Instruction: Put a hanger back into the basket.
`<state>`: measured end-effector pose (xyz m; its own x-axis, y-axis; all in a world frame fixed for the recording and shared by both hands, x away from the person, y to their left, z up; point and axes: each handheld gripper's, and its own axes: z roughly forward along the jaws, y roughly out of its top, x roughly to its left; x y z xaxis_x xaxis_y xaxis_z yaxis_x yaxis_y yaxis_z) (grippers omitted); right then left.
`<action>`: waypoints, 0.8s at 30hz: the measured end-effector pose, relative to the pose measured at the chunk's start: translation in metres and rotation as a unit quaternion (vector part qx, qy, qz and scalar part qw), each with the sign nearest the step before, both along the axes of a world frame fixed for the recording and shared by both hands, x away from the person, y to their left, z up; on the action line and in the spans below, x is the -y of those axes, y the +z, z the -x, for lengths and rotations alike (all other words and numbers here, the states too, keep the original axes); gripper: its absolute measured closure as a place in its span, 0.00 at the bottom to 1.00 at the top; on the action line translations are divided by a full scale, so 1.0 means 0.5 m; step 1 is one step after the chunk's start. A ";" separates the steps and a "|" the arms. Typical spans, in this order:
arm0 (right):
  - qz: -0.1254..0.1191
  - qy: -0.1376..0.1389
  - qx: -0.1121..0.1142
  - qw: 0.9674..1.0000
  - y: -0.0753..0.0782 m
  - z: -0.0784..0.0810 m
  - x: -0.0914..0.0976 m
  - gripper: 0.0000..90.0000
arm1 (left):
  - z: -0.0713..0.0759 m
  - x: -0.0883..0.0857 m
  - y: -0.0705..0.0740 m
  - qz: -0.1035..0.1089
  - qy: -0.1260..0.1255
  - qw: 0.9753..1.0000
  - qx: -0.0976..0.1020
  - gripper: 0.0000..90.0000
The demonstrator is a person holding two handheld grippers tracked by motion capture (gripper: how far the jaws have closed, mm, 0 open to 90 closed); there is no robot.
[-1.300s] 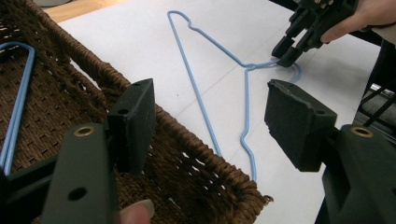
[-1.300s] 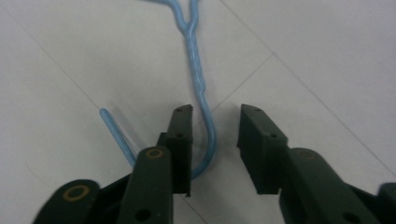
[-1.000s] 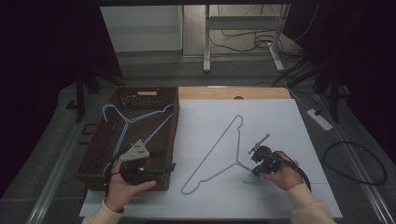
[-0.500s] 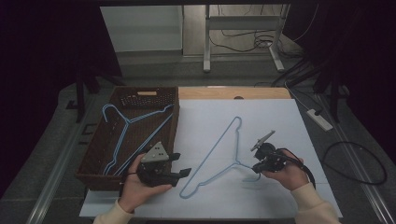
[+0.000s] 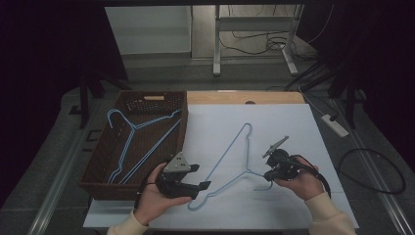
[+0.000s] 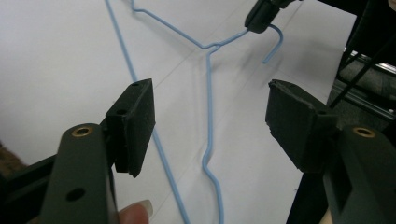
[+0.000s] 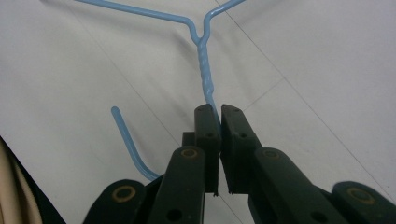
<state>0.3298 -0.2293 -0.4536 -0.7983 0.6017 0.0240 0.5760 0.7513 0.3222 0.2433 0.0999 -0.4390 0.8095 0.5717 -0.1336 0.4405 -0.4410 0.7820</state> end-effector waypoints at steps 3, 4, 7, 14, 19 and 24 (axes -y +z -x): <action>-0.003 -0.002 0.001 1.000 0.004 0.001 0.000 0.96 | 0.000 0.009 -0.001 -0.003 -0.004 1.000 -0.001 0.38; -0.004 -0.001 0.001 1.000 0.006 0.002 0.001 0.96 | -0.002 0.020 -0.004 -0.006 -0.008 1.000 -0.004 0.38; -0.003 -0.002 0.001 1.000 0.009 0.002 0.000 0.96 | -0.004 0.036 -0.008 -0.011 -0.015 1.000 -0.006 0.37; -0.005 -0.001 0.003 1.000 0.013 0.002 -0.002 0.96 | -0.011 0.084 -0.025 -0.029 -0.032 0.999 -0.016 0.37; -0.009 -0.003 0.002 1.000 0.013 0.005 -0.001 0.96 | -0.023 0.111 -0.040 -0.040 -0.031 0.998 -0.026 0.37; -0.009 -0.003 0.003 1.000 0.014 0.006 -0.001 0.96 | -0.036 0.127 -0.053 -0.047 -0.030 0.998 -0.033 0.37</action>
